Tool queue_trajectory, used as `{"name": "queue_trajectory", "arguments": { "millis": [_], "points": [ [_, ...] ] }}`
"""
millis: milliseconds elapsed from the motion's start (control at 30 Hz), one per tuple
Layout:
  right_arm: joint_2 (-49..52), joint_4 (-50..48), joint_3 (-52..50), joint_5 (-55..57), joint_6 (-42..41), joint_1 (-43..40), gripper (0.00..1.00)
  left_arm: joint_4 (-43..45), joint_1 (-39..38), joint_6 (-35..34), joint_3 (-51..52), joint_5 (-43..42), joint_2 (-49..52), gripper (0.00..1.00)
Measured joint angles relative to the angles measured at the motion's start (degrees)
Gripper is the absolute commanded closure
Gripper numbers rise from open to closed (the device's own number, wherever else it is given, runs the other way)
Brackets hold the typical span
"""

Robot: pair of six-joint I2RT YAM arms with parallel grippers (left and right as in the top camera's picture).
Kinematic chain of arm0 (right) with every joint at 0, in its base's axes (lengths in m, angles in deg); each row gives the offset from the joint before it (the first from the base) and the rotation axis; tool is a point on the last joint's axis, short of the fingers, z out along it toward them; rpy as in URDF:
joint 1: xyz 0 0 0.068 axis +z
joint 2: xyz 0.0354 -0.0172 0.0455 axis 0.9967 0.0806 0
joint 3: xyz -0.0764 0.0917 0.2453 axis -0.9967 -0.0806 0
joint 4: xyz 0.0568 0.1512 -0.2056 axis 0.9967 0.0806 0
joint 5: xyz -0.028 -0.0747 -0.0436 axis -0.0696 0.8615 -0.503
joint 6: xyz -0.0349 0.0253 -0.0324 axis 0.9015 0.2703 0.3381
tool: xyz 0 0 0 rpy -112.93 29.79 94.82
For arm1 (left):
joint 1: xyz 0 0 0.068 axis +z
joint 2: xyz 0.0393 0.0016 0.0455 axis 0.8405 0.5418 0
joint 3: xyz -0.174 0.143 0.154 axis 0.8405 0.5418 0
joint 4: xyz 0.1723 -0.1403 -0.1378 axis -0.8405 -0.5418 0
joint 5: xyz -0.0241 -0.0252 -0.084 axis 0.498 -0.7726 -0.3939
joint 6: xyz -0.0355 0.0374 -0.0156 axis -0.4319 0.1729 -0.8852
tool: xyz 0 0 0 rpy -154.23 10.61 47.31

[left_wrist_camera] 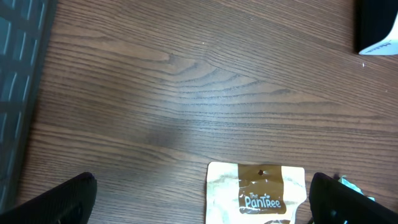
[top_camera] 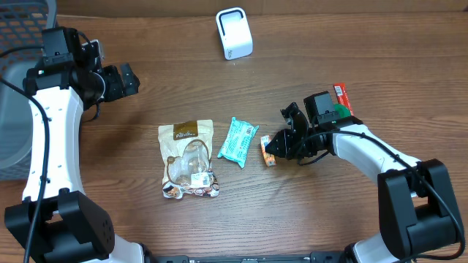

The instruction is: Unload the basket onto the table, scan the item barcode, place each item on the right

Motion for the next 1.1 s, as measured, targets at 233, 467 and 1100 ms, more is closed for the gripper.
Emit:
{"name": "queue_trajectory", "arguments": {
  "millis": [233, 467, 1100],
  "points": [
    [0.00, -0.07, 0.00, 0.28, -0.09, 0.00, 0.47, 0.00, 0.00, 0.00, 0.00, 0.00, 0.00, 0.00],
    [0.00, 1.60, 1.38, 0.52, 0.13, 0.00, 0.42, 0.00, 0.00, 0.00, 0.00, 0.00, 0.00, 0.00],
    [-1.01, 21.53, 15.67, 23.76, -1.66, 10.34, 0.31, 0.00, 0.00, 0.00, 0.00, 0.00, 0.00, 0.00]
  ]
}}
